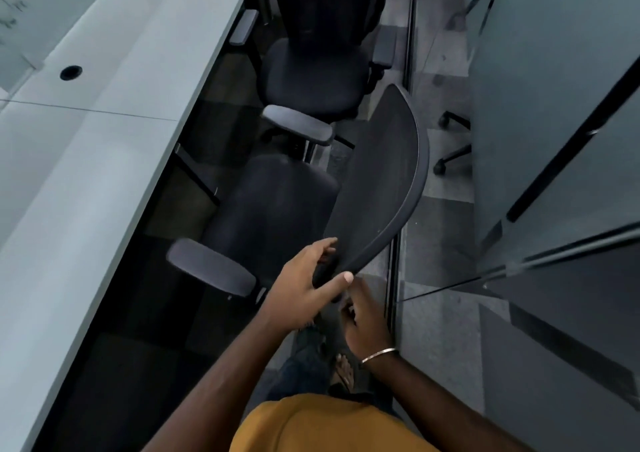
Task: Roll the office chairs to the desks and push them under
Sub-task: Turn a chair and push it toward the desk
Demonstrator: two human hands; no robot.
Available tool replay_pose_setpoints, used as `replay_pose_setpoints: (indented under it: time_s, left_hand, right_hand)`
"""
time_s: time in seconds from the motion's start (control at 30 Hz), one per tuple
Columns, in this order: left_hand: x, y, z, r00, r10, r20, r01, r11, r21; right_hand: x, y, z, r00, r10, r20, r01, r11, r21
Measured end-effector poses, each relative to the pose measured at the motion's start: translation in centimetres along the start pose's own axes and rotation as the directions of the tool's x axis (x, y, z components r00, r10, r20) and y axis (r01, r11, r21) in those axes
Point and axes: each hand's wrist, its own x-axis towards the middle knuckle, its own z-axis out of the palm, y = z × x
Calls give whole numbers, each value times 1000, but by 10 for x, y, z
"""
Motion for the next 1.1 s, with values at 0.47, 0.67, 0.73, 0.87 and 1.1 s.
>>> replay_pose_setpoints:
  time_s: [0.47,0.67,0.73,0.87,1.1]
  left_hand:
    - [-53,-10,-42,998,-17,-62,57,688,724]
    - [-65,-30,-63,997,29,-77,42,624,781]
    - [-73,-33,-70,996,70,-53,0,605,796]
    - [-91,-43,-92,992,123,-19,-58,595,802]
    - [-120,-85,-139,983,171,64,-149,547,824]
  right_hand:
    - [15,-55,-86,787,-297,-541,204,953,-226]
    - [39,-88,-81,902,-430,-41,282,659,-697]
    - [35,-87,-67,921,-389,-12,256,629,-734]
    - [11,-99,-35,916,-383,-120,182,663,-726]
    - [-25,-119,11,933,-359,-17,223,617,-755]
